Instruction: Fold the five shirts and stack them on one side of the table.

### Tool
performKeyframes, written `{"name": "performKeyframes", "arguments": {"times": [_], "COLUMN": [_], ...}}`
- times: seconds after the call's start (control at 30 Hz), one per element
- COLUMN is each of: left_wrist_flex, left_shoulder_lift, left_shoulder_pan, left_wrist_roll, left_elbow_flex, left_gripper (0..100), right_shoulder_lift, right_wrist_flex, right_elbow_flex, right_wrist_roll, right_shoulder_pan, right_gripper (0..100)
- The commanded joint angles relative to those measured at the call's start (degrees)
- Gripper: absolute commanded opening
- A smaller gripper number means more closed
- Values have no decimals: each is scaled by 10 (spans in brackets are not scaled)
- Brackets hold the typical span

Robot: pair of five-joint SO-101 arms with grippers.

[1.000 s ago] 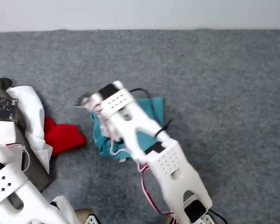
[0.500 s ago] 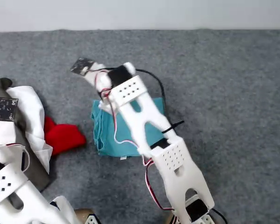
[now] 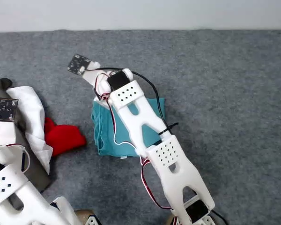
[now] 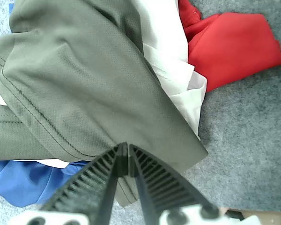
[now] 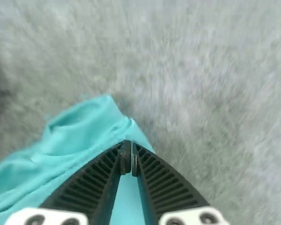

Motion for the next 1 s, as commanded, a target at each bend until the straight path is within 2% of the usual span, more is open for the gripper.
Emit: {"name": "performKeyframes", "arguments": {"times": [0.0, 0.13, 0.27, 0.5, 0.67, 0.8, 0.97], "left_wrist_flex": [-11, -11, -11, -11, -11, -11, -9], "left_shoulder_lift": [-8, -8, -8, -8, -8, -8, -8], "left_shoulder_pan": [3, 3, 3, 3, 3, 3, 3], "left_wrist_roll": [-4, -4, -4, -4, -3, -3, -3], "left_elbow_flex": [-1, -1, -1, -1, -1, -1, -1], "left_gripper": [19, 19, 19, 19, 19, 19, 19], "right_shoulder_lift": [-16, -16, -48, -231, -299, -255, -188], "right_wrist_flex": [60, 186, 189, 189, 175, 135, 36], "right_elbow_flex": [-98, -172, -135, 192, 375, 388, 387], "right_wrist_roll": [4, 4, -33, -38, -69, -96, -96], "right_shoulder_pan": [-12, -11, 7, -7, -66, -107, -134], "right_gripper": [14, 14, 14, 12, 11, 10, 10]}}
